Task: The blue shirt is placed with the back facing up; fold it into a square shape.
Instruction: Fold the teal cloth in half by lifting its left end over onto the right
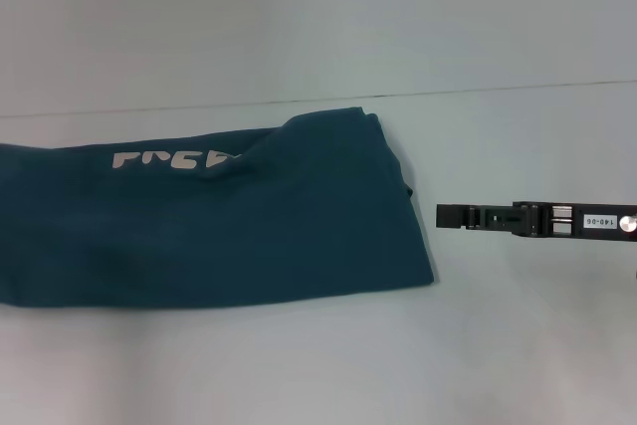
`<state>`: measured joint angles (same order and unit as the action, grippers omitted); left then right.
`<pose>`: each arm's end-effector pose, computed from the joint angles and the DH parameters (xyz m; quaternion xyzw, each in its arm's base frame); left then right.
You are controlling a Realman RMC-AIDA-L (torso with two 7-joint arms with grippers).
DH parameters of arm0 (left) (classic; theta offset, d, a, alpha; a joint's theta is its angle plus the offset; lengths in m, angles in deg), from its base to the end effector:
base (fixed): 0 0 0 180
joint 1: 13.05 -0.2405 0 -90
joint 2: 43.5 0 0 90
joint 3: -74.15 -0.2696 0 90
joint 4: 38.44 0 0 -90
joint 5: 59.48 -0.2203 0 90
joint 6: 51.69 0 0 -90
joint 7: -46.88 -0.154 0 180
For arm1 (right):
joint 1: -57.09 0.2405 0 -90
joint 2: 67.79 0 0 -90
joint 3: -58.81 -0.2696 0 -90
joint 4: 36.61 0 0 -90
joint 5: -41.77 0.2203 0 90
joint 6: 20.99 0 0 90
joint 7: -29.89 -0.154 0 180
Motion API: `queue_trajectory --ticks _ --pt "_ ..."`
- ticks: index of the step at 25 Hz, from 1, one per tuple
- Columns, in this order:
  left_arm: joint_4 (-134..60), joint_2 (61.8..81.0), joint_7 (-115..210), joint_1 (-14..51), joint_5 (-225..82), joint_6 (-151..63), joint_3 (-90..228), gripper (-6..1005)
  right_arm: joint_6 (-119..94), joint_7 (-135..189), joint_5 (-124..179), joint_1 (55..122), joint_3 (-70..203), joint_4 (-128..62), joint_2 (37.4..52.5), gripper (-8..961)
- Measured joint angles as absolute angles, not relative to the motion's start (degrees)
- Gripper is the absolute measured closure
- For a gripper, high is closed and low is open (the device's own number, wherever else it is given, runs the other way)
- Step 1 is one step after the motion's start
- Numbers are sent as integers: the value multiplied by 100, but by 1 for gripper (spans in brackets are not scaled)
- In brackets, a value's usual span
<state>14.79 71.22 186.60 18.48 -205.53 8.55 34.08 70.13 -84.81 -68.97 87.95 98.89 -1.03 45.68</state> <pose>-0.3571 0.4155 0.0918 -0.7257 -0.5563 -0.0505 0.4017 0.2826 0.3588 0.0227 -0.8302 0.4793 0.2779 0.0614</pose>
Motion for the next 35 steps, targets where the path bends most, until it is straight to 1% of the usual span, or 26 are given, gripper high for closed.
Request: queue_trajectory --ticks 2,7,10,11,13,18,26,35 --pt "1859 7260 18634 1804 -20563 905 3357 860 6993 -8481 -6897 8800 9890 -103 4567 223" --pt "3543 7789 18722 1584 -20768 1362 3008 859 6958 -8475 -6889 8806 9889 -102 4567 223" --pt "4245 7981 18874 1695 -21142 1758 2821 859 6952 -8444 -6871 8805 9889 -101 4567 224" --pt "4421 8011 18930 1724 -21256 1843 2736 859 6943 -8443 -6870 8805 9889 -101 4567 224" --pt "4750 8042 19121 1769 -21442 1985 2444 859 6934 -8441 -6870 8807 9889 -101 4570 224" --pt "5391 8029 19713 1914 -22046 2190 1587 862 6920 -8439 -6870 8801 9889 -102 4576 223" --pt "5452 8028 19832 2539 -22318 2434 975 863 6878 -8436 -6894 8798 9914 -154 4572 223" --pt "5234 8051 19817 2673 -22322 2138 -157 864 6787 -8710 -7395 8794 9920 -371 4439 224"
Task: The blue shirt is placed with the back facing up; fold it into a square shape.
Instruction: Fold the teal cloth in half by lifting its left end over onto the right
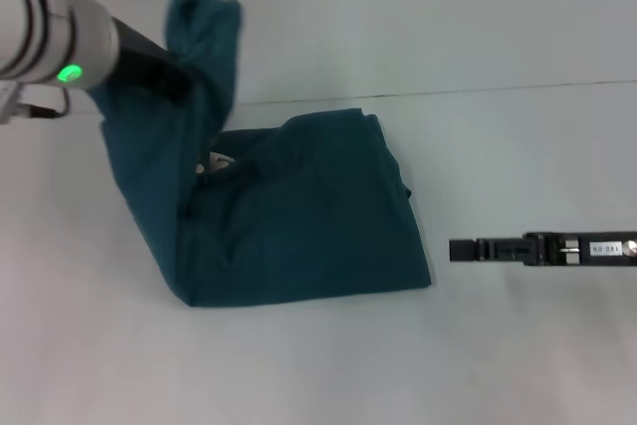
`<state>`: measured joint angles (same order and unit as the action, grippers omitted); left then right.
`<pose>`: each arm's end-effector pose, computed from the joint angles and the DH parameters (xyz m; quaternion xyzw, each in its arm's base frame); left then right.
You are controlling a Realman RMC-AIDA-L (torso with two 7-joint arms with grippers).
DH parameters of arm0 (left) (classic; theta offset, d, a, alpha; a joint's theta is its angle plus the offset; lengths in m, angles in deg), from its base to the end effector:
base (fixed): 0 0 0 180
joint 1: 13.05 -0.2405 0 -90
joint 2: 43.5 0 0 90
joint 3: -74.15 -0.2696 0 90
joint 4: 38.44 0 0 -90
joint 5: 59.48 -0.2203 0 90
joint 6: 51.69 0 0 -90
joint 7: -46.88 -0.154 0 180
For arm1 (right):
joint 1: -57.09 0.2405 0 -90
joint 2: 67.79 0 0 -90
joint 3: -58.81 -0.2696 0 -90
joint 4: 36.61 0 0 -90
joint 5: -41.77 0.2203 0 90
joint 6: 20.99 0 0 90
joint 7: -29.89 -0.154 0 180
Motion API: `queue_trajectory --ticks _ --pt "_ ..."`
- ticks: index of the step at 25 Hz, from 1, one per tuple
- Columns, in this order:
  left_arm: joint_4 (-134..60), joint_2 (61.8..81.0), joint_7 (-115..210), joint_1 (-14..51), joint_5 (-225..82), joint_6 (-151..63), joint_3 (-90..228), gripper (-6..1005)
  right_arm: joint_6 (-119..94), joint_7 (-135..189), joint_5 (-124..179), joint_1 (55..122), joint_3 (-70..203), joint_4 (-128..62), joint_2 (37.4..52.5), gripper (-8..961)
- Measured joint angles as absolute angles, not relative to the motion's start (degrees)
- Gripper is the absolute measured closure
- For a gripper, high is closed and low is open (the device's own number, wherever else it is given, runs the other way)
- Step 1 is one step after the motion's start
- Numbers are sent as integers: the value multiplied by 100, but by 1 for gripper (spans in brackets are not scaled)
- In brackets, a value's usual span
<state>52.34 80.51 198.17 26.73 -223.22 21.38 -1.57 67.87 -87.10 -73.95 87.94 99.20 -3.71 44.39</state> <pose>-0.0986 0.4321 0.0341 -0.8866 -0.2148 0.0554 0.4058 0.3034 0.3535 0.0170 -0.8195 0.5205 0.2307 0.0653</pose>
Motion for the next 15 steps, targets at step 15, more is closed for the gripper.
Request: queue_trajectory --ticks 15 --pt "3803 8062 20308 3482 -22328 1482 -698 864 6833 -8889 -7718 8785 9942 -395 4412 224"
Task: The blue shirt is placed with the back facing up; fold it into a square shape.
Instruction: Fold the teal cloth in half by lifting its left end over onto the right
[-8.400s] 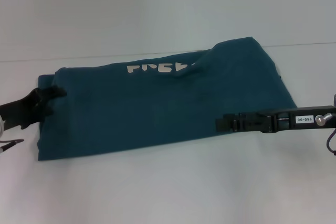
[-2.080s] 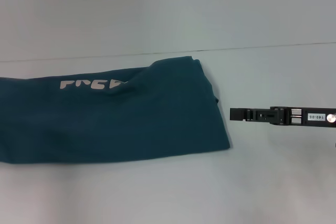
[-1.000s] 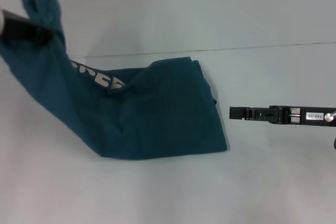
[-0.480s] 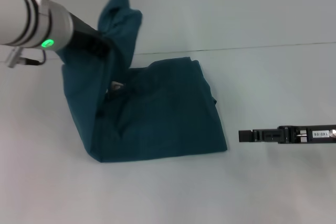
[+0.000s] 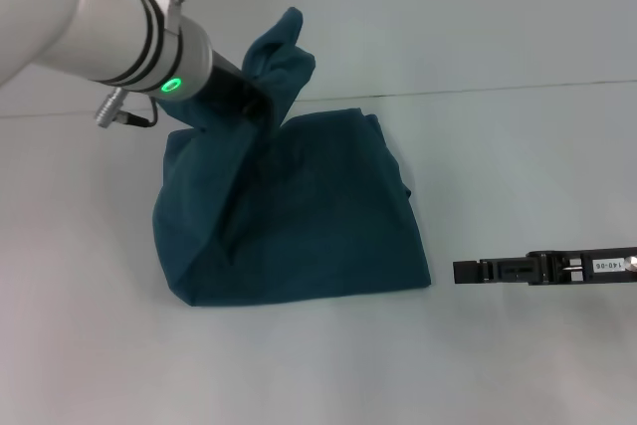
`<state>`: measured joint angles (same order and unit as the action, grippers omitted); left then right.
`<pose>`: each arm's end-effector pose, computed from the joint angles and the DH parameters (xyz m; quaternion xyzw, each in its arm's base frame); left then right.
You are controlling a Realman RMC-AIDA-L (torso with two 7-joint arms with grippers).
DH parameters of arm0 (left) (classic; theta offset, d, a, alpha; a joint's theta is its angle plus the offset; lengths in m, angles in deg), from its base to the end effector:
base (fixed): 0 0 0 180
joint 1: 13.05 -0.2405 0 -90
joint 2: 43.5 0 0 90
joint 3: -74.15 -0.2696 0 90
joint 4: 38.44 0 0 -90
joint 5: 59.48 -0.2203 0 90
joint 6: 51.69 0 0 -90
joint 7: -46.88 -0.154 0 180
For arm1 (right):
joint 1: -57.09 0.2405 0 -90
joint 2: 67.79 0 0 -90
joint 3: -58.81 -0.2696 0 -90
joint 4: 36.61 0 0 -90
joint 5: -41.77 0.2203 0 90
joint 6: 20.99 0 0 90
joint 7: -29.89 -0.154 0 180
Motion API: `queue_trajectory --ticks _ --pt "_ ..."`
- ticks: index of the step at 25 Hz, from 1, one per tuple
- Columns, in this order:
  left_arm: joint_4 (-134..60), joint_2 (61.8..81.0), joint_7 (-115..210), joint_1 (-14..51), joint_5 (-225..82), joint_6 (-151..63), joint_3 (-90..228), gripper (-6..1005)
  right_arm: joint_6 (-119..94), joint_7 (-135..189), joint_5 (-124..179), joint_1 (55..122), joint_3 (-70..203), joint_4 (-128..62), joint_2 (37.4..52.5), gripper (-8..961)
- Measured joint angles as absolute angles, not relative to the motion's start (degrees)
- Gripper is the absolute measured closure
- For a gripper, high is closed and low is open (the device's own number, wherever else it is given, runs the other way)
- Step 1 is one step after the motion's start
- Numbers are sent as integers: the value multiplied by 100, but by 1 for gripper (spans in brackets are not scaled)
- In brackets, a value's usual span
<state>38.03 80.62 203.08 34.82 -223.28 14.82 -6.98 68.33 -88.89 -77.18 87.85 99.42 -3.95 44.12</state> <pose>-0.0770 0.4508 -0.0230 -0.9033 -0.2083 0.0703 0.3684 0.3105 0.3471 0.0140 -0.8165 0.5379 0.2022 0.0556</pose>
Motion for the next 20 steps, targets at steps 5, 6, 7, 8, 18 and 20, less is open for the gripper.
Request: queue_trajectory --ticks 5,6,7,8,18,20 --pt "3519 8074 20350 3641 -22323 1422 -1008 863 6809 -8890 -7730 8779 9942 -405 4414 224" --pt "3466 8075 20351 3663 -22323 1410 -1069 863 6806 -8891 -7732 8777 9942 -408 4415 224" --pt "3387 8079 20366 3691 -22322 1387 -1163 863 6804 -8891 -7734 8775 9942 -409 4415 223" --pt "3338 8081 20386 3705 -22322 1368 -1223 863 6803 -8892 -7734 8776 9942 -409 4416 223" --pt "3052 8091 20604 3853 -22323 1208 -1463 864 6795 -8894 -7760 8781 9942 -476 4413 223" --pt "2981 8090 20751 3911 -22326 1165 -1447 865 6795 -8894 -7803 8789 9940 -476 4413 223"
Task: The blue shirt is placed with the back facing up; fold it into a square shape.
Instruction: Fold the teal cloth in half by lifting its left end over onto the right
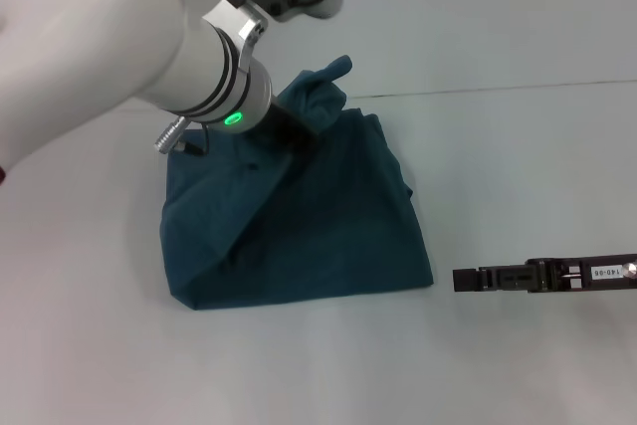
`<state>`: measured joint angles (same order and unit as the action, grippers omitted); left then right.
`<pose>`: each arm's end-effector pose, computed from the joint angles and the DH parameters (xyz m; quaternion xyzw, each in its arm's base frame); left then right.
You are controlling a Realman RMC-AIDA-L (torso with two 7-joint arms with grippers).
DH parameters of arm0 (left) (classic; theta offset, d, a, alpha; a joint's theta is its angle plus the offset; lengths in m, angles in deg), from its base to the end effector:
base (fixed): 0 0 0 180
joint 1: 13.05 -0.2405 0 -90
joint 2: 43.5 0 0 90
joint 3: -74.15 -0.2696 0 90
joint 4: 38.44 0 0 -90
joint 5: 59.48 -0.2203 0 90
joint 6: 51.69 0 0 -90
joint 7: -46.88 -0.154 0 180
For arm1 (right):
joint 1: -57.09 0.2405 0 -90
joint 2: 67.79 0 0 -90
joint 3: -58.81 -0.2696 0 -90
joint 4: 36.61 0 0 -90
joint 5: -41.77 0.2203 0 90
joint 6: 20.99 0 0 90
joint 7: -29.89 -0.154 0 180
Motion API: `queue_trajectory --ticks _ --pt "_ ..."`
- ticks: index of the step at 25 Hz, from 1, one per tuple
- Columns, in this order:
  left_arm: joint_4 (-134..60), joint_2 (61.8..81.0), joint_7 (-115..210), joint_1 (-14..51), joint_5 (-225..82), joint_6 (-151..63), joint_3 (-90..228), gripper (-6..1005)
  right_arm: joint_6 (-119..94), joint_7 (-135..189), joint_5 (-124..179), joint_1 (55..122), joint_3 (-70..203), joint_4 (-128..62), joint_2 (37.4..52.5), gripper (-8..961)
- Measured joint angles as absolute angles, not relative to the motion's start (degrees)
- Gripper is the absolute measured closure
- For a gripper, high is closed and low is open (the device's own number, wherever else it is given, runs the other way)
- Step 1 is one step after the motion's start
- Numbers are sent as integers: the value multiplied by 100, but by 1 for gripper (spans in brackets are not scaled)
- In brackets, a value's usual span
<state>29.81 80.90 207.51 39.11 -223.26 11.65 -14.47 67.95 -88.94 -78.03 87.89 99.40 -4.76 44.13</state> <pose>-0.0671 0.4461 -0.0691 -0.9153 -0.1906 0.1037 0.3393 0.3135 0.3450 0.0105 -0.8142 0.5440 0.1954 0.0535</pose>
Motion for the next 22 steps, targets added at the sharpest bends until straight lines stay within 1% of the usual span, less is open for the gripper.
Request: queue_trajectory --ticks 6,22 --pt "2886 8073 20925 3969 -22331 1115 -1245 865 6795 -8894 -7877 8813 9942 -475 4425 224" --pt "2644 8054 20140 4091 -22340 830 -2166 864 6760 -8894 -7891 8785 9942 -470 4418 224"
